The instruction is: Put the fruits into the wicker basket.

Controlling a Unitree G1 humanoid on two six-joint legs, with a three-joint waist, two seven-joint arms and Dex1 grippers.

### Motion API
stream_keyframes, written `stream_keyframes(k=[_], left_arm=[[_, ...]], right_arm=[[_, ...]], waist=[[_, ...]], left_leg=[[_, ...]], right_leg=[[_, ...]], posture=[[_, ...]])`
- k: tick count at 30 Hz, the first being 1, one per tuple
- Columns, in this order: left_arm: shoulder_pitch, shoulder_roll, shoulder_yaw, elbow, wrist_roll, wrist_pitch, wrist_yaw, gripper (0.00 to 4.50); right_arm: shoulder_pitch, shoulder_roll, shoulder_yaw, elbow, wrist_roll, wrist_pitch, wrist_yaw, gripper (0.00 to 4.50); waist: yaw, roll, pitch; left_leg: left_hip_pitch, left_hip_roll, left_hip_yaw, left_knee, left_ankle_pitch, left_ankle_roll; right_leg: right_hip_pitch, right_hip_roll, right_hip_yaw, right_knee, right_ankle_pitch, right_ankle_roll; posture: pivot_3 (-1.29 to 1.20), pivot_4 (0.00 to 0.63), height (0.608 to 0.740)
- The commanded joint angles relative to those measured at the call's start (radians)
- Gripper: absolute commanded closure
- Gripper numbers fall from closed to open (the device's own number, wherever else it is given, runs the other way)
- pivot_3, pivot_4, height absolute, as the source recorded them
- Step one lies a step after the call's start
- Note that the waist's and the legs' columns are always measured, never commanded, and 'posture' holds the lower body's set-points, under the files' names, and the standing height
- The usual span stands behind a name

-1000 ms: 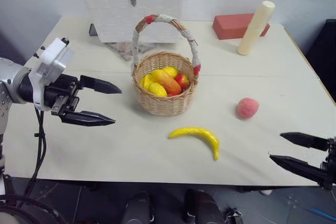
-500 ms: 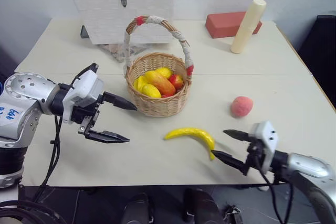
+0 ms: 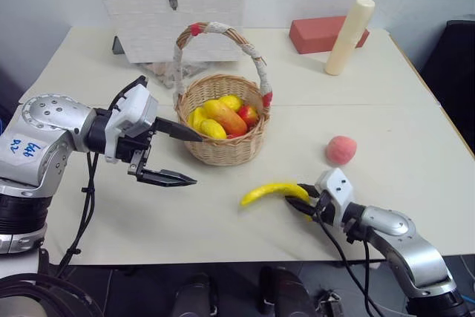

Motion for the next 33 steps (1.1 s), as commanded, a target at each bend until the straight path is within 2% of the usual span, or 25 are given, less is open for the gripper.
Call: stream_keyframes(k=[1, 3, 5, 7, 9, 13, 18, 24, 29, 30, 33], left_arm=[[-0.015, 0.009, 0.054, 0.013, -0.012, 0.011, 0.037, 0.0], [-0.007, 0.022, 0.087, 0.028, -0.021, 0.029, 0.057, 0.0], [0.015, 0.046, 0.151, 0.039, -0.051, 0.069, 0.074, 0.0], [0.035, 0.067, 0.196, 0.041, -0.071, 0.092, 0.082, 0.0], [0.045, 0.075, 0.219, 0.036, -0.082, 0.106, 0.096, 0.0], [0.046, 0.079, 0.251, 0.029, -0.104, 0.126, 0.121, 0.0], [0.057, 0.077, 0.273, 0.0, -0.13, 0.149, 0.148, 0.0], [0.133, 0.081, 0.301, -0.052, -0.136, 0.141, 0.175, 0.0], [0.162, 0.079, 0.32, -0.083, -0.152, 0.142, 0.201, 0.0], [0.168, 0.078, 0.321, -0.087, -0.153, 0.14, 0.205, 0.0], [0.171, 0.075, 0.32, -0.096, -0.159, 0.138, 0.215, 0.0]], right_arm=[[0.039, 0.007, -0.058, -0.082, 0.054, 0.009, -0.002, 3.65], [0.065, -0.004, -0.099, -0.143, 0.106, 0.041, 0.008, 3.66], [0.085, -0.023, -0.183, -0.244, 0.234, 0.113, 0.015, 3.66], [0.053, -0.035, -0.244, -0.318, 0.355, 0.19, -0.003, 3.66], [-0.025, -0.046, -0.24, -0.339, 0.375, 0.232, -0.04, 3.66], [-0.262, -0.018, -0.145, -0.301, 0.348, 0.29, -0.115, 3.66], [-0.601, 0.14, 0.024, -0.115, 0.28, 0.344, -0.194, 3.66], [-0.808, 0.281, 0.158, 0.154, 0.115, 0.234, -0.209, 3.66], [-0.891, 0.341, 0.198, 0.348, -0.016, 0.131, -0.224, 3.66], [-0.897, 0.345, 0.202, 0.37, -0.035, 0.116, -0.224, 2.95], [-0.896, 0.361, 0.193, 0.373, -0.048, 0.124, -0.216, 1.93]], waist=[[0.001, 0.0, 0.0], [0.001, 0.0, 0.0], [0.001, 0.0, 0.0], [-0.003, 0.0, 0.0], [-0.007, 0.0, 0.0], [-0.004, 0.001, 0.0], [-0.01, 0.001, 0.0], [-0.021, 0.0, 0.0], [-0.028, 0.0, 0.0], [-0.029, 0.0, 0.0], [-0.029, 0.0, 0.0]], left_leg=[[0.0, 0.0, 0.0, 0.0, 0.0, 0.0], [0.0, 0.0, 0.0, 0.0, 0.0, 0.0], [0.0, 0.001, 0.0, 0.0, 0.0, 0.0], [0.0, 0.003, 0.0, 0.0, 0.0, 0.0], [0.001, 0.005, 0.0, 0.0, 0.0, 0.0], [0.002, 0.004, 0.0, 0.0, 0.0, -0.001], [0.0, 0.004, 0.001, -0.002, 0.001, -0.003], [-0.004, 0.001, 0.003, -0.004, 0.002, -0.003], [-0.012, 0.0, 0.004, -0.003, 0.003, -0.002], [-0.012, 0.0, 0.004, -0.003, 0.003, -0.002], [-0.012, 0.0, 0.004, -0.004, 0.003, -0.002]], right_leg=[[0.0, 0.0, 0.0, 0.0, 0.0, 0.0], [0.0, 0.0, 0.0, 0.0, 0.0, 0.0], [0.0, 0.0, 0.0, 0.0, 0.0, 0.0], [0.0, -0.001, 0.001, 0.001, 0.0, 0.0], [0.0, 0.0, 0.001, 0.001, 0.0, 0.0], [0.0, 0.0, 0.001, 0.002, -0.001, -0.001], [-0.004, 0.0, 0.001, 0.004, -0.002, -0.002], [-0.008, 0.001, 0.0, 0.005, -0.002, -0.003], [-0.016, 0.001, 0.002, 0.005, 0.0, 0.0], [-0.016, 0.001, 0.002, 0.005, 0.0, 0.0], [-0.016, 0.001, 0.002, 0.005, 0.0, 0.0]], posture=[[0.0, 0.15, 0.74], [0.0, 0.15, 0.74], [0.0, 0.15, 0.74], [0.0, 0.15, 0.74], [0.0, 0.15, 0.74], [0.0, 0.15, 0.74], [0.0, 0.15, 0.74], [0.0, 0.15, 0.74], [0.0, 0.15, 0.74], [0.0, 0.15, 0.74], [0.0, 0.15, 0.74]])
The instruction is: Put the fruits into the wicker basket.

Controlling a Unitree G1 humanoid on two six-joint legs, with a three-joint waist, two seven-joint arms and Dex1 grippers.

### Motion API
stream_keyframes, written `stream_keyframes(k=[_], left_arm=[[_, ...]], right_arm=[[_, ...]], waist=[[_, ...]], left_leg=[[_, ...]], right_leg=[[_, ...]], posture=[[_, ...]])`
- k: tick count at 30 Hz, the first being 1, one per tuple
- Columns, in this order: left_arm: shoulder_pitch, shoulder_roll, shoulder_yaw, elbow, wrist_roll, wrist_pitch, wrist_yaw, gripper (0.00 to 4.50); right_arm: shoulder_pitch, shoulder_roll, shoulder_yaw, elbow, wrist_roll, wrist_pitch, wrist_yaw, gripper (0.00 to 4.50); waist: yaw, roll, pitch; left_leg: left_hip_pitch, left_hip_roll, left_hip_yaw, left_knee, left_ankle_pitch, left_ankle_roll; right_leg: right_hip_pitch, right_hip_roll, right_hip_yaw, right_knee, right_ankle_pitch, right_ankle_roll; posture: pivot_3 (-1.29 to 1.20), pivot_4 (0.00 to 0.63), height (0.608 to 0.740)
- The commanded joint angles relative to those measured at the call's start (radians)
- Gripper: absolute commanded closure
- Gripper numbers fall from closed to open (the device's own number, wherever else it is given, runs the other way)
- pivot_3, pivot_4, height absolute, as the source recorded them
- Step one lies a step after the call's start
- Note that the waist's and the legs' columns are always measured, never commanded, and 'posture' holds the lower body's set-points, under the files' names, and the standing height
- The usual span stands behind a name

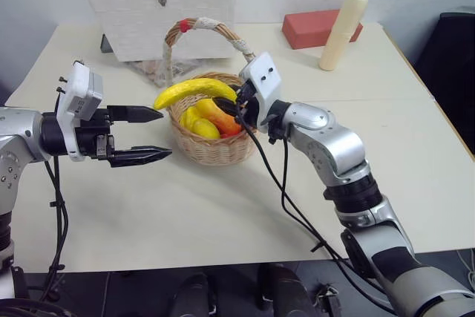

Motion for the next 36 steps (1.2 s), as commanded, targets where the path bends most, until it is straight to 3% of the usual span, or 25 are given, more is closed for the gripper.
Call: stream_keyframes(k=[1, 5, 6, 14, 18, 21, 26, 30, 36], left_arm=[[0.0, 0.008, 0.036, -0.037, -0.027, -0.01, 0.008, 0.0], [-0.033, 0.001, 0.009, -0.024, -0.035, -0.012, 0.006, 0.0], [-0.043, -0.001, 0.001, -0.019, -0.035, -0.014, 0.003, 0.0], [-0.218, -0.084, -0.127, 0.055, -0.033, -0.012, -0.028, 0.0], [-0.257, -0.132, -0.176, 0.066, -0.025, -0.022, -0.049, 0.0], [-0.26, -0.148, -0.188, 0.078, -0.022, -0.032, -0.066, 0.0], [-0.26, -0.151, -0.196, 0.121, 0.002, -0.064, -0.096, 0.0], [-0.268, -0.163, -0.203, 0.126, 0.005, -0.075, -0.099, 0.0], [-0.269, -0.187, -0.205, 0.087, -0.005, -0.064, -0.074, 0.0]], right_arm=[[-0.008, 0.019, -0.012, -0.022, -0.021, -0.013, 0.002, 1.65], [0.04, 0.048, -0.089, -0.165, 0.075, 0.115, -0.006, 0.21], [0.052, 0.045, -0.103, -0.205, 0.099, 0.146, 0.003, 0.02], [0.32, -0.182, -0.393, -0.66, 0.452, 0.477, 0.043, 0.02], [0.573, -0.341, -0.765, -0.774, 0.633, 0.605, 0.027, 0.02], [0.83, -0.455, -1.034, -0.775, 0.687, 0.638, 0.105, 0.02], [1.148, -0.562, -1.314, -0.724, 0.683, 0.583, 0.256, 0.02], [1.163, -0.56, -1.296, -0.693, 0.658, 0.505, 0.224, 0.02], [0.959, -0.481, -0.985, -0.618, 0.527, 0.377, 0.032, 0.02]], waist=[[-0.001, 0.0, 0.0], [0.0, 0.0, 0.0], [0.0, 0.0, 0.0], [0.018, -0.001, 0.0], [0.034, -0.001, 0.0], [0.038, -0.001, 0.0], [0.029, -0.001, 0.0], [0.024, -0.002, 0.0], [0.025, -0.003, 0.0]], left_leg=[[0.0, 0.0, 0.0, 0.0, 0.0, 0.0], [0.0, 0.0, 0.0, 0.0, 0.0, -0.001], [0.0, 0.001, 0.0, 0.0, 0.0, -0.001], [-0.001, -0.002, -0.002, 0.0, 0.001, 0.0], [-0.002, -0.001, -0.003, 0.0, 0.001, 0.0], [-0.001, -0.002, -0.003, -0.001, 0.001, 0.001], [0.004, -0.002, 0.001, -0.001, 0.002, 0.001], [0.02, 0.0, 0.0, -0.007, -0.001, 0.001], [0.019, 0.002, -0.001, -0.007, -0.001, -0.001]], right_leg=[[0.0, 0.0, 0.001, 0.0, 0.0, 0.0], [0.0, 0.001, 0.0, 0.0, 0.0, 0.0], [0.0, 0.001, 0.0, 0.0, 0.0, 0.0], [0.001, 0.0, 0.0, -0.002, 0.001, 0.002], [0.001, 0.001, -0.001, -0.002, 0.001, 0.002], [0.001, 0.001, 0.0, -0.003, 0.001, 0.002], [0.002, 0.002, 0.005, -0.004, 0.001, 0.002], [0.017, 0.004, 0.007, -0.01, 0.002, 0.0], [0.015, 0.003, 0.01, -0.009, 0.002, -0.001]], posture=[[0.0, 0.15, 0.74], [0.0, 0.15, 0.74], [0.0, 0.15, 0.74], [0.0, 0.15, 0.74], [0.0, 0.15, 0.74], [0.0, 0.15, 0.74], [0.0, 0.15, 0.74], [0.0, 0.15, 0.74], [0.0, 0.15, 0.74]])
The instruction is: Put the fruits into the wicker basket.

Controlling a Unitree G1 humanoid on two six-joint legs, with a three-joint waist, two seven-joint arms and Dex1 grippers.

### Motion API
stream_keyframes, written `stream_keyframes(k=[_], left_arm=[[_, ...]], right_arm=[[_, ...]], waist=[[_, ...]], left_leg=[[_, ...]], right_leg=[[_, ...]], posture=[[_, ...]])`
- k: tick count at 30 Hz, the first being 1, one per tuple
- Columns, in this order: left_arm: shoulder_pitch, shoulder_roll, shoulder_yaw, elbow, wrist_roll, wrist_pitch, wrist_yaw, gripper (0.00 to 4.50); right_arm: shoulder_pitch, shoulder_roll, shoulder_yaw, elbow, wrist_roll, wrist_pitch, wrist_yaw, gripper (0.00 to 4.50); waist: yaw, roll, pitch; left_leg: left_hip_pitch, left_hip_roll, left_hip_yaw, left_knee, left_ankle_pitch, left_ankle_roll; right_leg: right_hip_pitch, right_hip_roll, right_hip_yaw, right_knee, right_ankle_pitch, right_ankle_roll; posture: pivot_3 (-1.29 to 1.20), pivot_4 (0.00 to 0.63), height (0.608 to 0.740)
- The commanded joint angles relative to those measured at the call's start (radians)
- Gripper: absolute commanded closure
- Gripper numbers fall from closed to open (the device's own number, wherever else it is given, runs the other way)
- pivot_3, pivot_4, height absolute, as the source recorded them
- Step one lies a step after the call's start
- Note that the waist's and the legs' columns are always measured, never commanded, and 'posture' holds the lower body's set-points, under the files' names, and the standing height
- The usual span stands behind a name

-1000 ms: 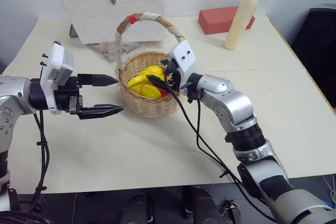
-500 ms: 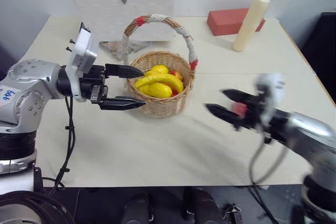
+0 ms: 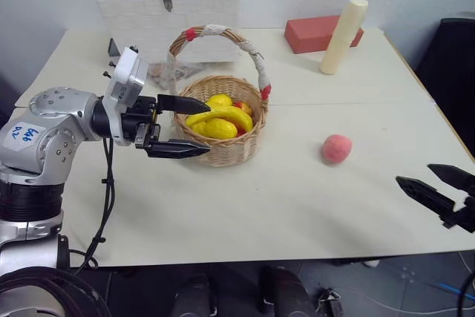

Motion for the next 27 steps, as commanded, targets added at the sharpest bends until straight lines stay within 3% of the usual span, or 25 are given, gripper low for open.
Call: stream_keyframes(k=[1, 8, 15, 22, 25, 27], left_arm=[[-0.016, 0.001, 0.015, -0.041, -0.01, -0.001, 0.013, 0.0], [-0.003, 0.002, 0.033, -0.086, -0.029, 0.025, 0.044, 0.0], [0.006, -0.001, 0.04, -0.119, -0.039, 0.047, 0.077, 0.0], [0.006, 0.004, 0.037, -0.115, -0.042, 0.05, 0.077, 0.0], [-0.018, 0.002, 0.032, -0.086, -0.029, 0.04, 0.076, 0.0], [-0.02, -0.002, 0.031, -0.085, -0.027, 0.038, 0.082, 0.0]], right_arm=[[-0.115, 0.053, 0.152, 0.063, -0.083, -0.075, -0.122, 0.02], [-0.394, 0.212, 0.399, 0.283, -0.277, -0.17, -0.35, 0.02], [-0.529, 0.319, 0.5, 0.456, -0.389, -0.215, -0.453, 0.02], [-0.55, 0.335, 0.589, 0.546, -0.491, -0.247, -0.468, 0.02], [-0.528, 0.342, 0.616, 0.501, -0.49, -0.254, -0.431, 0.59], [-0.514, 0.335, 0.63, 0.47, -0.492, -0.251, -0.408, 1.32]], waist=[[0.001, 0.001, 0.0], [0.0, 0.001, 0.0], [-0.002, 0.001, 0.001], [-0.002, 0.001, 0.001], [-0.003, 0.001, 0.001], [-0.006, 0.001, 0.001]], left_leg=[[-0.001, -0.001, 0.0, 0.0, 0.0, 0.0], [-0.003, -0.003, 0.002, 0.0, 0.002, -0.001], [-0.003, -0.003, 0.003, 0.0, 0.002, -0.001], [-0.004, -0.003, 0.003, 0.0, 0.002, -0.001], [-0.005, -0.003, 0.003, 0.0, 0.002, -0.001], [-0.005, -0.003, 0.003, 0.0, 0.002, -0.001]], right_leg=[[-0.001, 0.0, 0.0, 0.001, 0.0, 0.0], [-0.004, 0.001, -0.001, 0.001, 0.0, 0.0], [-0.005, 0.001, 0.0, 0.005, 0.0, 0.0], [-0.007, 0.001, 0.0, 0.006, 0.0, 0.0], [-0.007, 0.001, 0.0, 0.006, 0.0, 0.0], [-0.007, 0.001, 0.001, 0.006, 0.0, 0.0]], posture=[[0.0, 0.15, 0.74], [0.0, 0.15, 0.74], [0.0, 0.15, 0.74], [0.0, 0.15, 0.74], [0.0, 0.15, 0.74], [0.0, 0.15, 0.74]])
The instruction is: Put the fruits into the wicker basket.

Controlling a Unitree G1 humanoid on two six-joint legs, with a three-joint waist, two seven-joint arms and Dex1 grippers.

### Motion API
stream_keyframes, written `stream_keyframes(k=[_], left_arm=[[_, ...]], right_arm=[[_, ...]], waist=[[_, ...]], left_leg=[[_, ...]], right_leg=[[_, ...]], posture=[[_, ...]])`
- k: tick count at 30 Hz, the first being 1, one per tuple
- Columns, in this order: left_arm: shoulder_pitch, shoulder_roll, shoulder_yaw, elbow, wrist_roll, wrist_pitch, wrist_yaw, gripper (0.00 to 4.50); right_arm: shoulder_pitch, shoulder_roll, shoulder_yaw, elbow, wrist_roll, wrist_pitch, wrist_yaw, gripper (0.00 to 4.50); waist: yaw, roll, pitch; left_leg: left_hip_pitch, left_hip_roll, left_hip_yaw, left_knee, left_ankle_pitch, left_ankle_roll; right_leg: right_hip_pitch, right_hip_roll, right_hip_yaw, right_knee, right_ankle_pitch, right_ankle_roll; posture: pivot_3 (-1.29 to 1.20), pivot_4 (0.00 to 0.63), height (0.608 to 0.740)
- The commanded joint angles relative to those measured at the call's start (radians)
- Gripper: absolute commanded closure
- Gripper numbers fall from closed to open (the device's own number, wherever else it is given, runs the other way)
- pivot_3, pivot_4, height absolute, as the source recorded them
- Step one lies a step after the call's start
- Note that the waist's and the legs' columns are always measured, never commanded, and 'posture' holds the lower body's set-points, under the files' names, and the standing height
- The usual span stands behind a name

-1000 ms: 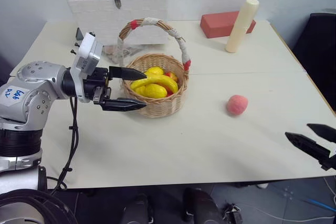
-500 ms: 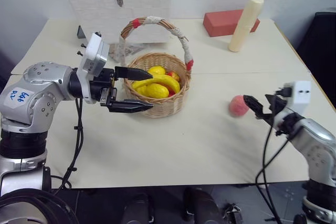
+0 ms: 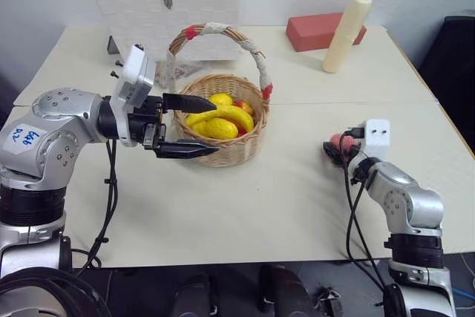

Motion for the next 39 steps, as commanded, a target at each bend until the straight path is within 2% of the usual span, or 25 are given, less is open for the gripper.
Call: stream_keyframes(k=[1, 3, 5, 9, 14, 18, 21, 25, 31, 35, 39], left_arm=[[-0.021, 0.002, 0.023, -0.016, -0.01, -0.012, 0.005, 0.0], [-0.015, 0.0, 0.025, -0.022, -0.011, -0.013, 0.009, 0.0], [-0.009, -0.002, 0.03, -0.024, -0.009, -0.015, 0.017, 0.0], [0.025, 0.026, 0.087, -0.02, -0.022, 0.007, 0.049, 0.0], [0.118, 0.117, 0.186, -0.004, -0.015, 0.007, 0.041, 0.0], [0.155, 0.146, 0.245, -0.009, -0.022, 0.01, 0.069, 0.0], [0.185, 0.144, 0.262, -0.055, -0.037, 0.019, 0.089, 0.0], [0.215, 0.136, 0.28, -0.11, -0.06, 0.031, 0.125, 0.0], [0.232, 0.143, 0.309, -0.126, -0.071, 0.026, 0.155, 0.0], [0.227, 0.128, 0.295, -0.124, -0.073, 0.018, 0.168, 0.0], [0.202, 0.113, 0.253, -0.113, -0.074, 0.01, 0.16, 0.0]], right_arm=[[0.019, -0.017, 0.021, -0.093, -0.001, -0.016, 0.047, 1.64], [0.026, -0.02, 0.015, -0.126, 0.007, -0.029, 0.065, 1.91], [0.024, -0.012, -0.005, -0.173, 0.045, -0.037, 0.099, 1.91], [0.015, -0.047, 0.036, -0.371, 0.229, 0.029, 0.291, 1.91], [-0.147, -0.03, 0.147, -0.405, 0.294, 0.117, 0.317, 1.91], [-0.356, 0.137, 0.261, -0.238, 0.233, 0.11, 0.24, 1.91], [-0.476, 0.232, 0.346, -0.09, 0.138, 0.036, 0.227, 1.91], [-0.63, 0.329, 0.38, 0.14, 0.046, -0.072, 0.221, 1.91], [-0.723, 0.39, 0.362, 0.349, -0.041, -0.196, 0.221, 0.02], [-0.704, 0.391, 0.35, 0.27, -0.013, -0.179, 0.272, 0.02], [-0.585, 0.299, 0.32, 0.007, 0.095, -0.036, 0.356, 0.02]], waist=[[-0.004, 0.0, 0.0], [-0.01, 0.0, 0.0], [-0.016, 0.0, 0.0], [-0.021, 0.001, 0.001], [-0.029, 0.001, 0.001], [-0.027, 0.001, 0.001], [-0.028, 0.001, 0.001], [-0.025, 0.0, 0.0], [-0.025, 0.0, 0.0], [-0.031, 0.0, 0.0], [-0.033, 0.0, 0.0]], left_leg=[[0.0, 0.0, 0.0, 0.0, 0.0, 0.0], [0.0, 0.0, 0.0, 0.0, 0.0, 0.0], [-0.001, 0.0, 0.0, 0.0, 0.0, 0.0], [-0.001, 0.001, 0.0, 0.0, 0.0, -0.001], [0.0, 0.007, -0.001, 0.0, -0.001, -0.004], [-0.001, 0.008, 0.001, 0.0, -0.001, -0.004], [-0.001, 0.009, 0.002, 0.0, -0.001, -0.005], [-0.004, 0.01, 0.002, 0.0, -0.002, -0.006], [-0.005, 0.01, 0.002, 0.0, -0.003, -0.006], [-0.005, 0.012, 0.002, 0.0, -0.002, -0.006], [-0.005, 0.012, 0.001, 0.0, -0.003, -0.007]], right_leg=[[0.0, 0.0, 0.0, 0.0, 0.0, 0.0], [0.0, 0.001, 0.0, 0.0, 0.0, 0.0], [-0.001, 0.001, 0.0, 0.0, 0.0, 0.0], [-0.002, 0.003, 0.002, 0.0, 0.0, 0.0], [-0.004, 0.008, 0.006, 0.001, -0.001, -0.002], [-0.007, 0.008, 0.007, 0.001, -0.001, -0.003], [-0.008, 0.009, 0.007, 0.002, -0.001, -0.004], [-0.009, 0.009, 0.006, 0.002, -0.001, -0.004], [-0.009, 0.009, 0.005, 0.001, -0.001, -0.004], [-0.009, 0.01, 0.006, 0.002, -0.001, -0.004], [-0.009, 0.011, 0.006, 0.001, -0.001, -0.004]], posture=[[0.0, 0.15, 0.74], [0.0, 0.15, 0.74], [0.0, 0.15, 0.74], [0.0, 0.15, 0.74], [0.0, 0.15, 0.74], [0.0, 0.15, 0.74], [0.0, 0.15, 0.74], [0.0, 0.15, 0.74], [0.0, 0.15, 0.74], [0.0, 0.15, 0.74], [0.0, 0.15, 0.74]])
